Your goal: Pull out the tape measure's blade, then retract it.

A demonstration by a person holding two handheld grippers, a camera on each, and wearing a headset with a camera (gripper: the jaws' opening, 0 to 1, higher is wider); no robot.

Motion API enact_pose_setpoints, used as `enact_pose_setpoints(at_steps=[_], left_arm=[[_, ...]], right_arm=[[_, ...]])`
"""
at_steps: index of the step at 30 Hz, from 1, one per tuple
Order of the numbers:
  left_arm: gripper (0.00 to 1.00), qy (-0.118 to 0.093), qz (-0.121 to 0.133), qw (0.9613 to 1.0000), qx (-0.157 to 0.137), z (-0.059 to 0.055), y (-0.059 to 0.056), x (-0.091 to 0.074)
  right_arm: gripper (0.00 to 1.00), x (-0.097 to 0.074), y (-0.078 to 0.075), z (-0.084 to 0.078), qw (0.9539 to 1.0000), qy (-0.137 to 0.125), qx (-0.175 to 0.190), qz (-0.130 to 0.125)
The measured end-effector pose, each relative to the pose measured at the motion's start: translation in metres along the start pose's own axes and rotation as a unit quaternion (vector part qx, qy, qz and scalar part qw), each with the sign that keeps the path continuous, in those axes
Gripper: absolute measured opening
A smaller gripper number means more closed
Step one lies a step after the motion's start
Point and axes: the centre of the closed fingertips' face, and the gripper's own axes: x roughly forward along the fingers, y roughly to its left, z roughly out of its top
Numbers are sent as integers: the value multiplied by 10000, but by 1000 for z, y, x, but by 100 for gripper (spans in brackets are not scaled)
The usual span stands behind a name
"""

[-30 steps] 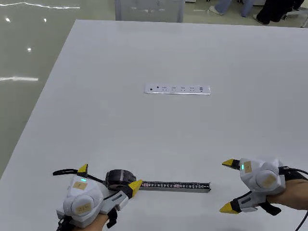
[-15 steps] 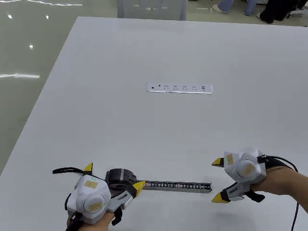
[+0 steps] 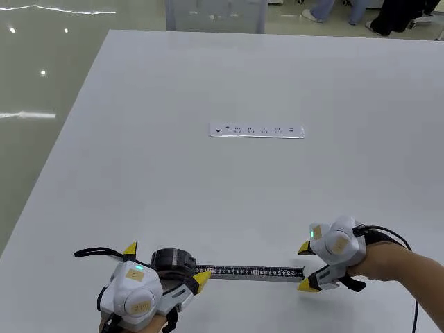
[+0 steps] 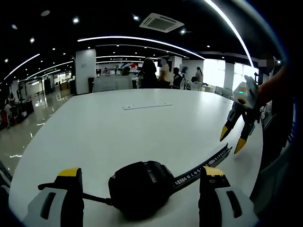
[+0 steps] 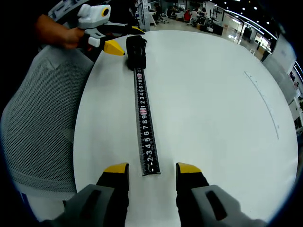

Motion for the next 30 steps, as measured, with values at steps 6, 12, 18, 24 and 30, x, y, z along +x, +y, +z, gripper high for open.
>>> enact_pose_setpoints(at_steps=[6,12,18,24,30], left_arm=[[100,61,29,9999,-85,-3,1,-1],[100,42,1,9999,-109,-2,-1,0],[99,91,10,9997,-208,-4,0,1],[96,109,65,9997,-213,-6,1,2],[95,153,69,9995,-251,-10,-1,4]], right_arm=[[30,7,3,-8,9998,78,188,86],[23,8,2,-9,9999,127,15,48],[15,11,2,-9,9996,235,-147,-47],[14,11,1,-9,9991,386,-178,-91],[14,10,1,-8,9983,554,-146,-66]])
